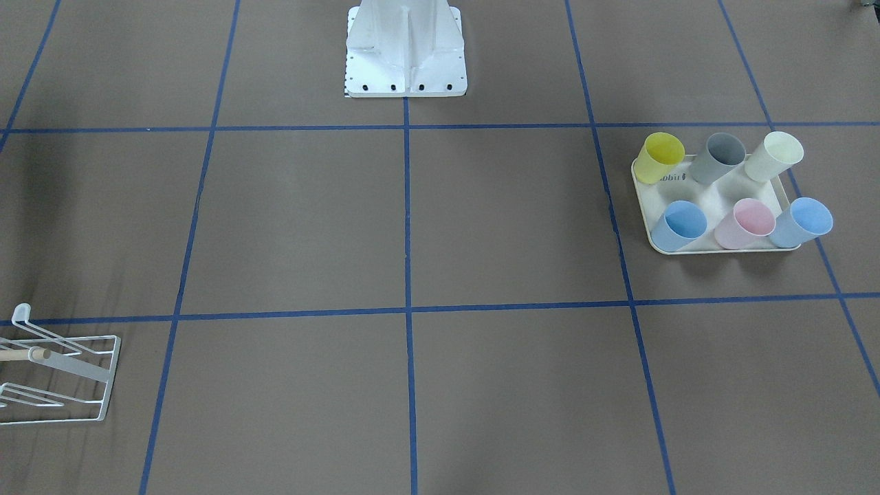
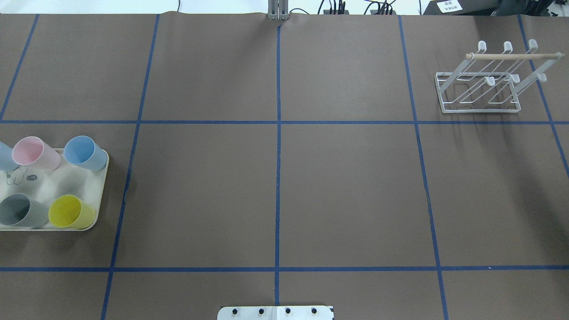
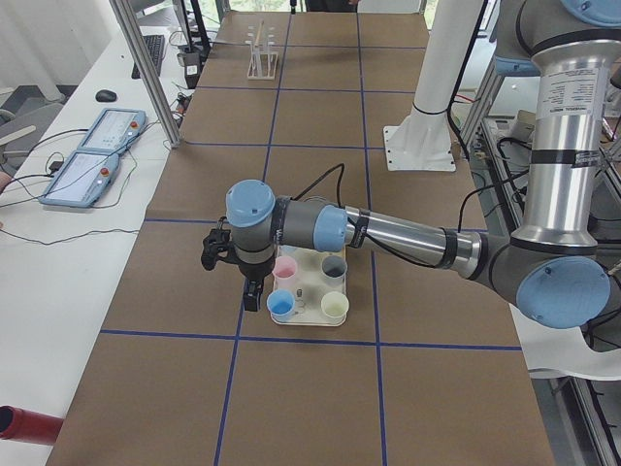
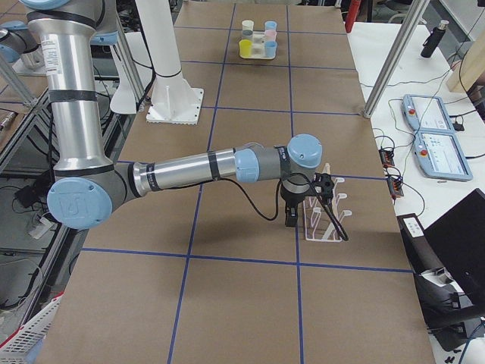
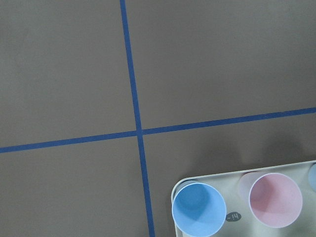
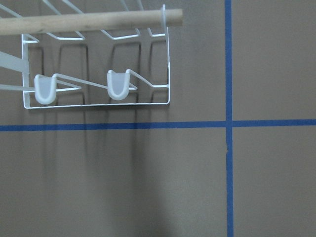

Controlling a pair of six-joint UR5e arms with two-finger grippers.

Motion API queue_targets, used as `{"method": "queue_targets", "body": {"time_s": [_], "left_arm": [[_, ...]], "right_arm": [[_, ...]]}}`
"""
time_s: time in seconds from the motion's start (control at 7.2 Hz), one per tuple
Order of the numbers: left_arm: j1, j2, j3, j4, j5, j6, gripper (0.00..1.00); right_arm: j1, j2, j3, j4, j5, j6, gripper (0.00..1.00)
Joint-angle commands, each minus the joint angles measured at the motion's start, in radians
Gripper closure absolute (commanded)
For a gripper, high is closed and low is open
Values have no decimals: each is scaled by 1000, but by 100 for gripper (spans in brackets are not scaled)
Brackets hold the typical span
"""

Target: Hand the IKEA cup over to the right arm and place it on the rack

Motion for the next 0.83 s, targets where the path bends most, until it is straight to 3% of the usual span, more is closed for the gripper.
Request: {"method": "queue_targets", "body": {"time_s": [0.0,0.69], "left_arm": [[1,3,23,7,-16,5,0],[4,34,-3,2,-27,12,0]], "right_arm": [[13,-19,36,-53,-1,-1,1],[8,-22,41,-43,0,14,1]]}}
